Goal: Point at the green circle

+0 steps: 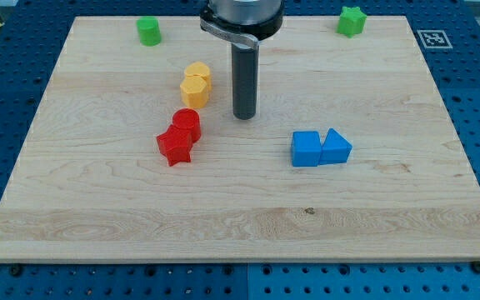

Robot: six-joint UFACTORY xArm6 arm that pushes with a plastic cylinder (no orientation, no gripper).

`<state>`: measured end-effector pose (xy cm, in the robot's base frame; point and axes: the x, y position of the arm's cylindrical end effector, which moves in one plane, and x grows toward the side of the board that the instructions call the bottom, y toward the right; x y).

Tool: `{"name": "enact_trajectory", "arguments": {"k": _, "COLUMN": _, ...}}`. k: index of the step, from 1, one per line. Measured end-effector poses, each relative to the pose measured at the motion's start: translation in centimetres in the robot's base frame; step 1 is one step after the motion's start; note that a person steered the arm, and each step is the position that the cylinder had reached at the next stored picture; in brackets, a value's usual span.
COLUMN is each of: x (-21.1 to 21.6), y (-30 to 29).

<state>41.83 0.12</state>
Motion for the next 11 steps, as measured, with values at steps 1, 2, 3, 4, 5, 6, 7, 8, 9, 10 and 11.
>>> {"name": "enact_trajectory", "arguments": {"k": 1, "x": -1.0, "y": 1.0}}
{"name": "enact_trajectory", "arguments": {"k": 2, "x": -3.6, "y": 4.1}}
{"name": "enact_trajectory", "arguments": {"k": 3, "x": -7.2, "y": 5.8}}
{"name": "enact_trajectory", "arguments": {"k": 4, "x": -11.3, "y": 4.3}}
{"name": "enact_trajectory", "arguments": {"k": 5, "x": -13.5, "y": 1.5}}
{"name": "enact_trajectory", "arguments": {"k": 6, "x": -16.6, "y": -2.4}}
{"name": "enact_trajectory", "arguments": {"k": 7, "x": -20.4, "y": -6.4}}
{"name": "enact_trajectory", "arguments": {"k": 8, "x": -22.7, "y": -10.1}}
{"name": "enact_trajectory", "arguments": {"k": 9, "x": -22.6, "y": -11.9}}
{"name": "enact_trajectory", "arguments": {"k": 10, "x": -22.7, "y": -15.6}}
{"name": "enact_trajectory", "arguments": {"k": 11, "x": -22.7, "y": -20.0}}
